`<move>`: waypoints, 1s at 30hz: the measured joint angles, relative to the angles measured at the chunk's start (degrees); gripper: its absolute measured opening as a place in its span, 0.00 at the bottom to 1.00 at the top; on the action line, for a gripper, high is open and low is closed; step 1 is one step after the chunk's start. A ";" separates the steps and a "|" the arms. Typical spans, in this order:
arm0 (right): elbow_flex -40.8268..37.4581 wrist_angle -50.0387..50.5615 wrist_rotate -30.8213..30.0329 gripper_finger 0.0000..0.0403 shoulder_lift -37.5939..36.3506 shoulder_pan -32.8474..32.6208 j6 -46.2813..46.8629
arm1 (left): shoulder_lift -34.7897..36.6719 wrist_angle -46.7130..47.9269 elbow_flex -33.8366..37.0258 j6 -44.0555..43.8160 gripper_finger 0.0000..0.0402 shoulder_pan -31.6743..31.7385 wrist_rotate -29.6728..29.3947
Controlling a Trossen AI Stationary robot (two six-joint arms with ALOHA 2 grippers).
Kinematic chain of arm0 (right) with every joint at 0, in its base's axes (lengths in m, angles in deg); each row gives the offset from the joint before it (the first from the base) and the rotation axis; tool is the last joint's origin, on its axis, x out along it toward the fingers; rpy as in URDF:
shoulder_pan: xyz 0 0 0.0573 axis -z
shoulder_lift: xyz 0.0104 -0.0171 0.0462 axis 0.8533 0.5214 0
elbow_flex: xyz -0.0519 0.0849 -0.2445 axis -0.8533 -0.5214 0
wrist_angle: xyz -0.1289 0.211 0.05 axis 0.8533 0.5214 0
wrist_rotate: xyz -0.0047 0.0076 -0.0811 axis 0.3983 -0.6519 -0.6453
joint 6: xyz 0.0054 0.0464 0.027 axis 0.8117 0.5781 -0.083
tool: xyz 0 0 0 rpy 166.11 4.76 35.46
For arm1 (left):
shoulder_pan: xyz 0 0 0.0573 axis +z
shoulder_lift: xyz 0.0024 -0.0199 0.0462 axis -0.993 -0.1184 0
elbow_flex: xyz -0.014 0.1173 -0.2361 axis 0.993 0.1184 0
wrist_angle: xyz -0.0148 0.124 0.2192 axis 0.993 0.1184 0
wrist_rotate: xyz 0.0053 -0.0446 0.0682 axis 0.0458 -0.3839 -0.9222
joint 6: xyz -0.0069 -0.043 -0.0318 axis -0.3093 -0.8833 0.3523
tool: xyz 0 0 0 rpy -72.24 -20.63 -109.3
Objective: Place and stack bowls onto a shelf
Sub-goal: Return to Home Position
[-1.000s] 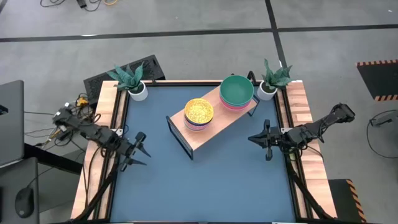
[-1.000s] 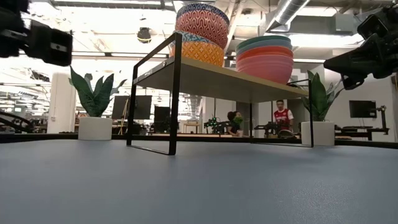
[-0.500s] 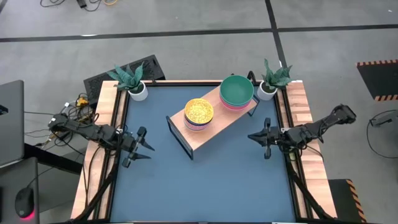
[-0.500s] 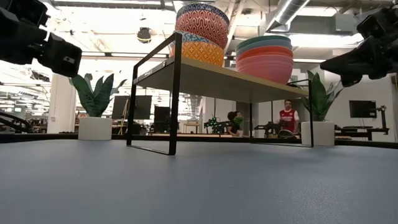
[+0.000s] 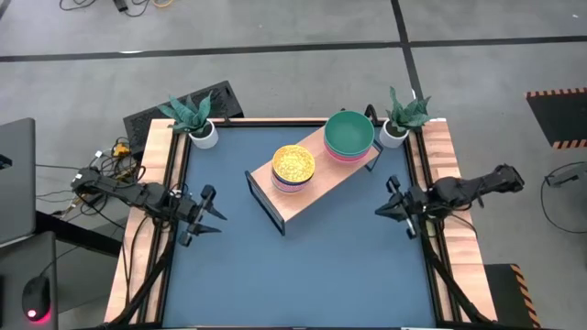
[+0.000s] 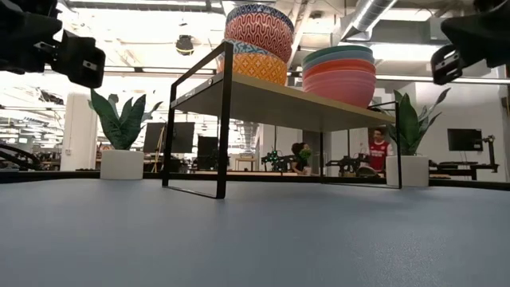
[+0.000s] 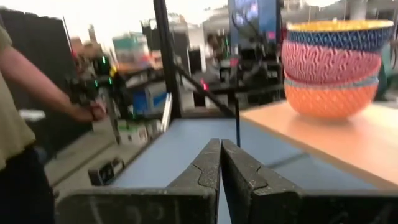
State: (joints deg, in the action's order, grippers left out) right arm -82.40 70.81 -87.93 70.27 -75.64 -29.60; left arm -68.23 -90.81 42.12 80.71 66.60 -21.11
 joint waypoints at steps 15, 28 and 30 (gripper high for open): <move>0.33 11.27 -0.42 0.10 -2.18 -0.63 -2.77 | 0.04 0.51 0.00 1.94 0.41 -0.02 3.51; -4.07 1.69 -2.54 0.10 -2.12 2.62 -6.05 | 0.07 0.52 0.00 3.65 0.41 -0.02 2.53; -4.07 1.75 -2.60 0.10 -2.07 3.31 -5.85 | 0.07 0.88 0.00 3.63 0.41 -0.02 2.11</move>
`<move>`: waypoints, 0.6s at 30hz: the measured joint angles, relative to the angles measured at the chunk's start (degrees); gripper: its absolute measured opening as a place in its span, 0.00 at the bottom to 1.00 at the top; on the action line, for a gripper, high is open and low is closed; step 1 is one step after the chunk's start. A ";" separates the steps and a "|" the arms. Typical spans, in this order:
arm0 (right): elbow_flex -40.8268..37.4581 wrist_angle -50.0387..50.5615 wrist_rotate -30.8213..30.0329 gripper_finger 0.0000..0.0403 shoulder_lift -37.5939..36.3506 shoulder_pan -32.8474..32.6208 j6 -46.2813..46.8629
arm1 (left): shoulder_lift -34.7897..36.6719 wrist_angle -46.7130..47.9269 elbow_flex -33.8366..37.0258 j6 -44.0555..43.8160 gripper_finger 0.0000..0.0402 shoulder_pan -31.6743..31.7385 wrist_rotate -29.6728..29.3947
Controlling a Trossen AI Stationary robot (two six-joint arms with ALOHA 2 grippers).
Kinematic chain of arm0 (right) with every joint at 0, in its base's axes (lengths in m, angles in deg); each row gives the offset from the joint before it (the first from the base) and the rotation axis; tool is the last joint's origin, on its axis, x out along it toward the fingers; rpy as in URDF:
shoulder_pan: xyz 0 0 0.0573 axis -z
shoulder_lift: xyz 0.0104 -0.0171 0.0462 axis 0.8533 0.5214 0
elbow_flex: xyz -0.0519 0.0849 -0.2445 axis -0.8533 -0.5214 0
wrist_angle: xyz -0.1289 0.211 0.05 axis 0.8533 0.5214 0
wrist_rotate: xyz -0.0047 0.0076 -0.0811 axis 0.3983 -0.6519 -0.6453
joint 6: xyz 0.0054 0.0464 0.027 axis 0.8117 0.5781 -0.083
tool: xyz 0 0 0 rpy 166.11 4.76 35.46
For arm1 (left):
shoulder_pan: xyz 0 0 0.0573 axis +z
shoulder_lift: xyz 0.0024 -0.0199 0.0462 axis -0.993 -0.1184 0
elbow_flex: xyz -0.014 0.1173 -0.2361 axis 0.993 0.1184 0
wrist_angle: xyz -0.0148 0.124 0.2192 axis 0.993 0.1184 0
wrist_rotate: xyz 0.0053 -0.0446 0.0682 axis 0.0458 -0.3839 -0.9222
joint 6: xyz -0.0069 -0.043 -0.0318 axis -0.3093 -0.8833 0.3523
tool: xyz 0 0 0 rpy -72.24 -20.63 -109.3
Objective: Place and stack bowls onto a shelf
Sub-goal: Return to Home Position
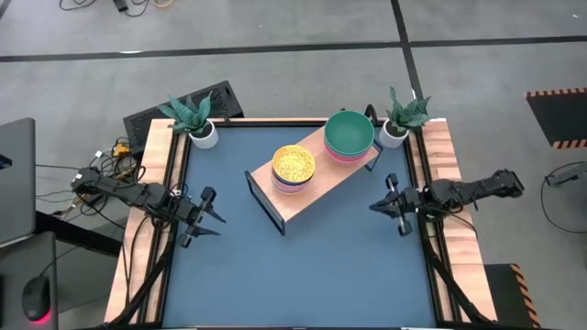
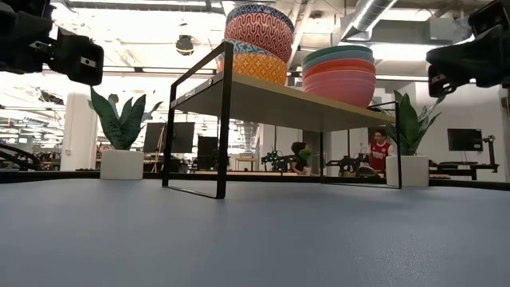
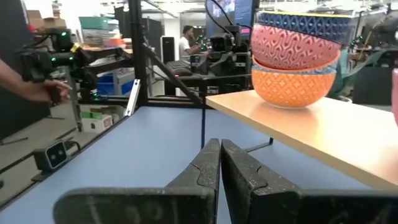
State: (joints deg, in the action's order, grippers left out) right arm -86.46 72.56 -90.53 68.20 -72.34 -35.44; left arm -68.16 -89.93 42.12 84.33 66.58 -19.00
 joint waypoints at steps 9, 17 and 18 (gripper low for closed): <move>-0.02 0.02 -0.13 0.10 0.02 0.46 1.58 | -0.01 4.01 0.00 0.09 0.41 0.00 -0.10; -0.04 0.11 -0.42 0.10 0.02 0.44 1.61 | -0.02 4.44 0.00 -0.35 0.41 0.00 -3.21; -0.04 0.11 -0.42 0.10 0.02 0.44 1.61 | -0.02 4.58 0.00 -0.36 0.41 -0.01 -3.76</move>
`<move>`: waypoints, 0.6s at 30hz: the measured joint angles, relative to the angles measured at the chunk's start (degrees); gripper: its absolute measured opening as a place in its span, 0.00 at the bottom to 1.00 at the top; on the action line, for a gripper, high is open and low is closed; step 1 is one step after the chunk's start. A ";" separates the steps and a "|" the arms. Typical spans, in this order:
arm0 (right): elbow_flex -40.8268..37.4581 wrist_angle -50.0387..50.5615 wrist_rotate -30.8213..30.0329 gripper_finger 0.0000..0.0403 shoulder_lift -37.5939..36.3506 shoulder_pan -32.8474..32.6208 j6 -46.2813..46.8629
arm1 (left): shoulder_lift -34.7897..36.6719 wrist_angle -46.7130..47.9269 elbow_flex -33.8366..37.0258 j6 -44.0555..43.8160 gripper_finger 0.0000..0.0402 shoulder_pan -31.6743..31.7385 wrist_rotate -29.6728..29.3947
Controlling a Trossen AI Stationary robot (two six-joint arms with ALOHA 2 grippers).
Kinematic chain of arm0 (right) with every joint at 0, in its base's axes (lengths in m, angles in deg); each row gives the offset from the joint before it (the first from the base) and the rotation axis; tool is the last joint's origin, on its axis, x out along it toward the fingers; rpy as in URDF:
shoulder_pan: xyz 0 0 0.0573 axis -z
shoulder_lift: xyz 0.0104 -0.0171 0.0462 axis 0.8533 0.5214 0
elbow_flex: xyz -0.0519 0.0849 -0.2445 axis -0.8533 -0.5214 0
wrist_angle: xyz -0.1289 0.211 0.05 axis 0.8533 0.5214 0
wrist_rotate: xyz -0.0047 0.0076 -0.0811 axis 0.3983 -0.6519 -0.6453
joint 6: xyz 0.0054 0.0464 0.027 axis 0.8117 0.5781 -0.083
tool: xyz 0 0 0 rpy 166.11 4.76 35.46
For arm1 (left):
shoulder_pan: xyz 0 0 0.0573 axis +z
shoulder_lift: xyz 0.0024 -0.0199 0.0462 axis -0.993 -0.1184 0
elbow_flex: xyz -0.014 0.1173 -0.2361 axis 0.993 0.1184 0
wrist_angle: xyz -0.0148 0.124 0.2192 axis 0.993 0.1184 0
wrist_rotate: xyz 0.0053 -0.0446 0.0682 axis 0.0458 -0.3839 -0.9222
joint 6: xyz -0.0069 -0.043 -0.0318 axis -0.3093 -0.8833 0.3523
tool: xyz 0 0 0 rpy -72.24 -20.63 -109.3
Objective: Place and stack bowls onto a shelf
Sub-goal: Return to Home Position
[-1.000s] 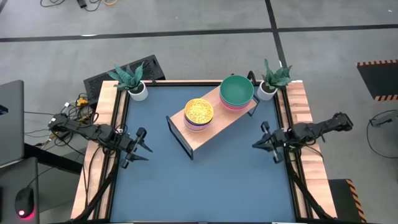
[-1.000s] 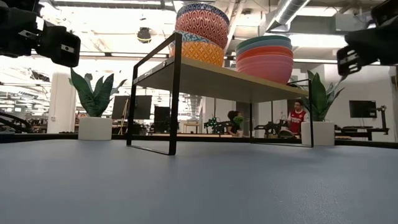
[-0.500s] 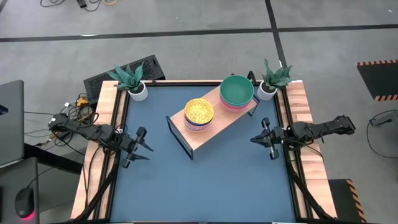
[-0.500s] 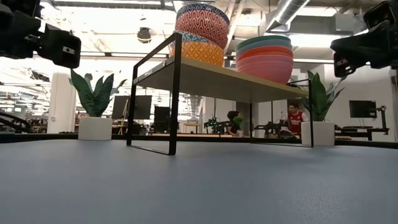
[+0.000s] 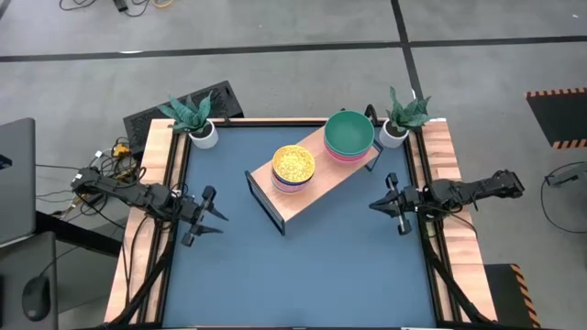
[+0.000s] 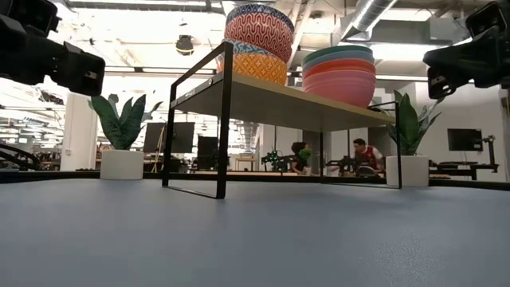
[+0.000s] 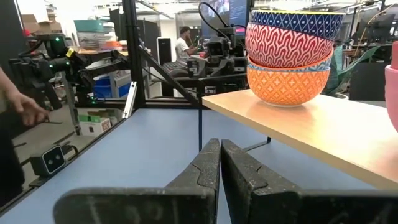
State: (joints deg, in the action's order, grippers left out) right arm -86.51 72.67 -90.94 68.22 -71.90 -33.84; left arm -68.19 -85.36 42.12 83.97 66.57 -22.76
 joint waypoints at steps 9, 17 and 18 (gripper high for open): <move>-0.04 0.11 0.00 0.10 0.00 0.00 0.04 | 0.00 0.36 0.00 -0.01 0.41 0.00 -2.39; -0.04 0.11 0.00 0.10 0.00 0.00 0.07 | 0.00 0.36 0.00 -0.01 0.41 -0.02 -2.39; -0.04 0.11 0.00 0.10 0.00 0.00 0.07 | 0.00 0.36 0.00 -0.01 0.41 -0.02 -2.39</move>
